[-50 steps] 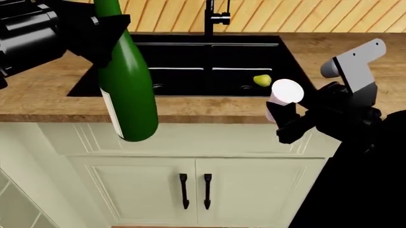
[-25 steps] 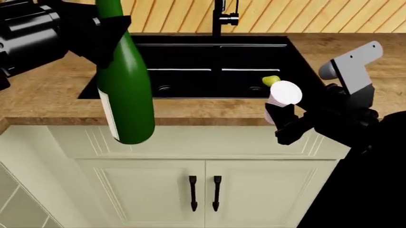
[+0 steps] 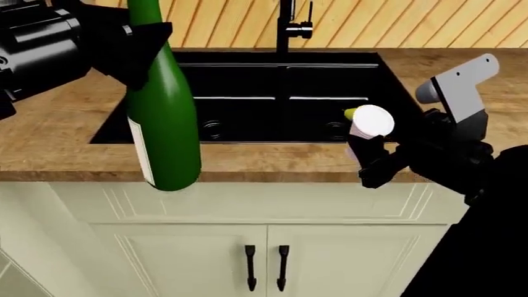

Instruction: Pick the bottle and cup and place them in the sink. Then turn on the water.

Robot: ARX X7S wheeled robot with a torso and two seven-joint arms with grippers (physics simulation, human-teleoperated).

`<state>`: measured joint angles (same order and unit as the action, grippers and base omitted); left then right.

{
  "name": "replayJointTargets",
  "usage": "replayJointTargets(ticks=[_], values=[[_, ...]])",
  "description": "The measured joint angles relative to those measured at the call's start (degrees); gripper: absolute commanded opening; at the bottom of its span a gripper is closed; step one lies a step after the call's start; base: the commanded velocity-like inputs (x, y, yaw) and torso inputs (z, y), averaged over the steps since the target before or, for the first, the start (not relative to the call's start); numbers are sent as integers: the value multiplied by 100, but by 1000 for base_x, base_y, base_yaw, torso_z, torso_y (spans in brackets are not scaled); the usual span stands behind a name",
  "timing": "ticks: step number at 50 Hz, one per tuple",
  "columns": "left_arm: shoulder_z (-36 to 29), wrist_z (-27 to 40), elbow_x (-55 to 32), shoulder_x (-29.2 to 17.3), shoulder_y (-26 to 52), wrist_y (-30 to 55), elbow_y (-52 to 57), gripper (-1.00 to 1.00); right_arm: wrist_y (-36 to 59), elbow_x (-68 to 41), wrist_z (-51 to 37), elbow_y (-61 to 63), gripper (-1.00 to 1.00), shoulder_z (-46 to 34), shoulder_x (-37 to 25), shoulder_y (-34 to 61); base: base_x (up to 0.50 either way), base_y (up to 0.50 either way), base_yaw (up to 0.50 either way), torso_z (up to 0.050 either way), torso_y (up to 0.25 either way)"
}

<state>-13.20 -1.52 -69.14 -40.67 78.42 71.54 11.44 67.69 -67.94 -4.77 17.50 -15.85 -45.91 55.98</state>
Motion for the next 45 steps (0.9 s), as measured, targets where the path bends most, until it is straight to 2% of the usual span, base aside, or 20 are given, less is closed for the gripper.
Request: replayJointTargets(ticks=[45], values=[[-151, -70, 69, -54, -37, -181, -46, -100, 8, -137, -87, 6, -100, -33, -51, 66, -1, 386, 0, 0, 2]])
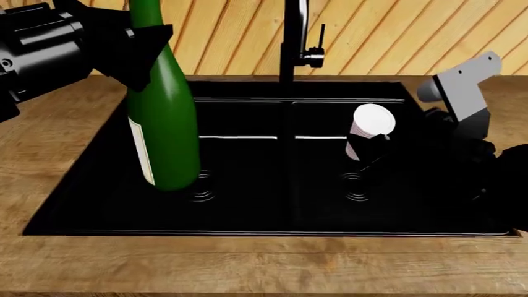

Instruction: Pick the bottle and cup and place them in the sink. Then turn on the water.

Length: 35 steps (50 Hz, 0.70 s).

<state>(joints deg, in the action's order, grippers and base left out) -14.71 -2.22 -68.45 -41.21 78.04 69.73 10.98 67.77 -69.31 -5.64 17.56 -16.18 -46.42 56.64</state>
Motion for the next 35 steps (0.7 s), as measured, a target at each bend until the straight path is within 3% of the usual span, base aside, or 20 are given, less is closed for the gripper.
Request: replayJointTargets(ticks=[25, 35], values=[[-36, 30, -59, -24, 30, -27, 2, -100, -41, -62, -46, 12, -100, -2, -31, -13, -1, 385, 0, 0, 2], [-25, 95, -121, -30, 69, 9, 9, -100, -58, -69, -59, 5, -100, -13, -32, -5, 0, 0, 0, 1, 1]])
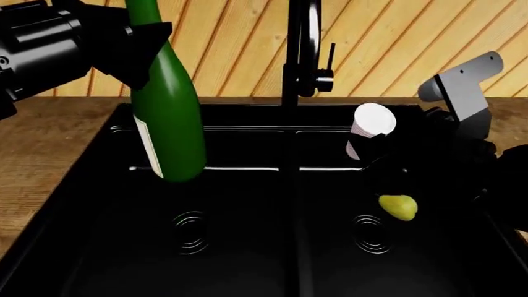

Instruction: Pick the bottle and cup and place them in the sink. Then turn on the water.

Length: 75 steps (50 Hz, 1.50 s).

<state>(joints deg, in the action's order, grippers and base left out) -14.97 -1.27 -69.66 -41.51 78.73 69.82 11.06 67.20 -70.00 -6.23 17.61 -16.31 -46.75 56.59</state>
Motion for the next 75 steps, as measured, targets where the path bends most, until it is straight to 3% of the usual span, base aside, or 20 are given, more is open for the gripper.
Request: replayJointTargets(ticks=[46, 60, 75], values=[[-202, 141, -18, 98, -67, -27, -235, -100, 47, -19, -146, -209, -100, -77, -14, 210, 0, 14, 0, 0, 1], [-499, -63, 460, 182, -221, -399, -506, -100, 84, 17, -237, -363, -100, -108, 5, 350, 0, 0, 0, 0, 1], [-919, -155, 1379, 570, -320, -1221, -1093, -100, 108, 52, -310, -491, -100, -153, 23, 445, 0, 0, 0, 1, 1]])
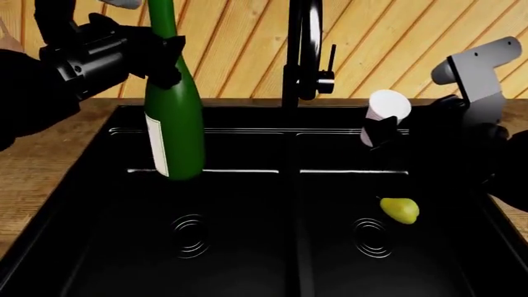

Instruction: Pick the bottle and cup and place them in the sink. Then turn on the water.

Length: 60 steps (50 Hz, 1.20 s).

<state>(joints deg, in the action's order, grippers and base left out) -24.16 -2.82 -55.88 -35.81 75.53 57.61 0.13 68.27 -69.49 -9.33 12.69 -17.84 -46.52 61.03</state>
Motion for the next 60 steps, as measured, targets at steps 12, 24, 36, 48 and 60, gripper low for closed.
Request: replayJointTargets(ticks=[12, 24, 36, 48, 60], values=[[-201, -46, 453, 361, -95, -543, -484, -100, -28, -15, -35, -16, -100, 9, -32, -36, 0, 0, 0, 0, 1], [-398, -219, 781, 708, -107, -979, -1075, -100, -28, -34, -63, -46, -100, -5, -42, -27, 0, 0, 0, 0, 1], [-616, -438, 1031, 987, -157, -1306, -1581, -100, -59, -20, -58, -86, -100, -31, -50, -34, 0, 0, 0, 1, 1], [-780, -563, 1143, 1217, -257, -1487, -1848, -100, -104, -19, -61, -99, -100, -45, -60, -78, 0, 0, 0, 0, 1], [-901, -661, 1206, 1418, -349, -1636, -2026, -100, -157, -16, -54, -103, -100, -54, -83, -133, 0, 0, 0, 0, 1]])
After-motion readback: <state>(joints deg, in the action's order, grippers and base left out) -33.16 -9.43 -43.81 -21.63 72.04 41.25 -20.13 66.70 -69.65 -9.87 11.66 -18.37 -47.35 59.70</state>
